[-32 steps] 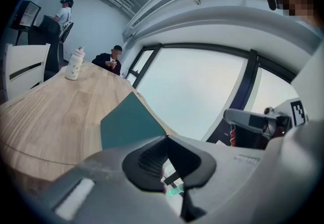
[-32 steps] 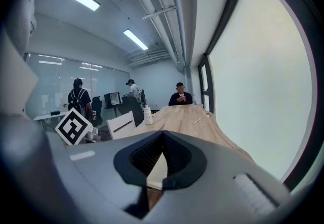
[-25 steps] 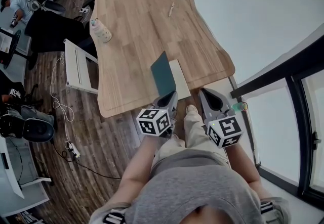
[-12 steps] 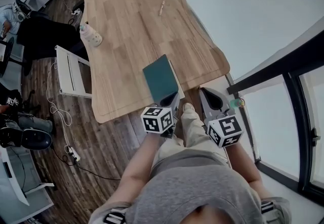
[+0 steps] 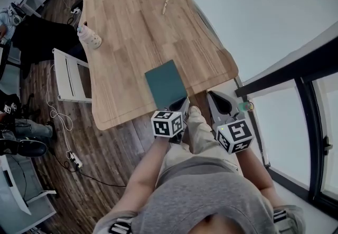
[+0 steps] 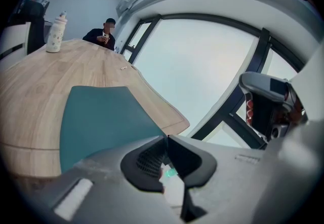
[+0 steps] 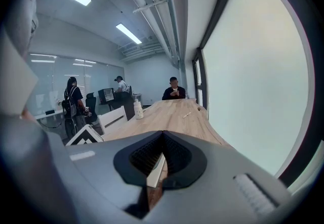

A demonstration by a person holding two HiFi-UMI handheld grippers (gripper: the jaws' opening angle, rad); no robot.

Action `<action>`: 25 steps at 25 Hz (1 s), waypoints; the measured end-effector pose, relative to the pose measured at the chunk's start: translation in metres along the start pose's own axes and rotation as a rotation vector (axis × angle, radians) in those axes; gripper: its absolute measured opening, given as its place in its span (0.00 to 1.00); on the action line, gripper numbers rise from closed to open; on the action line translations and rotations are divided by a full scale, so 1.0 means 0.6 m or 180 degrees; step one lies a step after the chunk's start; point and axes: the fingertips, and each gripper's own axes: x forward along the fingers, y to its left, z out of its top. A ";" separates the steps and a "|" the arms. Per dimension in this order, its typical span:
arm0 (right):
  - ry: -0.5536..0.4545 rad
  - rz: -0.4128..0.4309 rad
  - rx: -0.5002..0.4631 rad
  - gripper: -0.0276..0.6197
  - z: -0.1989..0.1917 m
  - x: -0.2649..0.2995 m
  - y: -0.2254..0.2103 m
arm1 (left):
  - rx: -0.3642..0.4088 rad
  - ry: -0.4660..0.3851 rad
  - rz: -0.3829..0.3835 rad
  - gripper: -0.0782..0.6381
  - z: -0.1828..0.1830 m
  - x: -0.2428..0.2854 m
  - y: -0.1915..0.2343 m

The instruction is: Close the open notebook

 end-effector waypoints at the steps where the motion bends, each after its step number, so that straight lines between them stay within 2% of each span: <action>1: 0.0010 0.0012 -0.0003 0.05 0.000 0.003 -0.001 | -0.0009 0.0020 0.0009 0.14 -0.003 0.004 0.001; 13: 0.0051 0.0118 -0.0038 0.05 0.007 0.033 -0.017 | -0.0097 0.0302 0.0128 0.16 -0.040 0.045 0.018; 25: 0.0024 0.0167 -0.0046 0.05 0.017 0.048 -0.018 | -0.0072 0.0360 0.0158 0.20 -0.050 0.053 0.022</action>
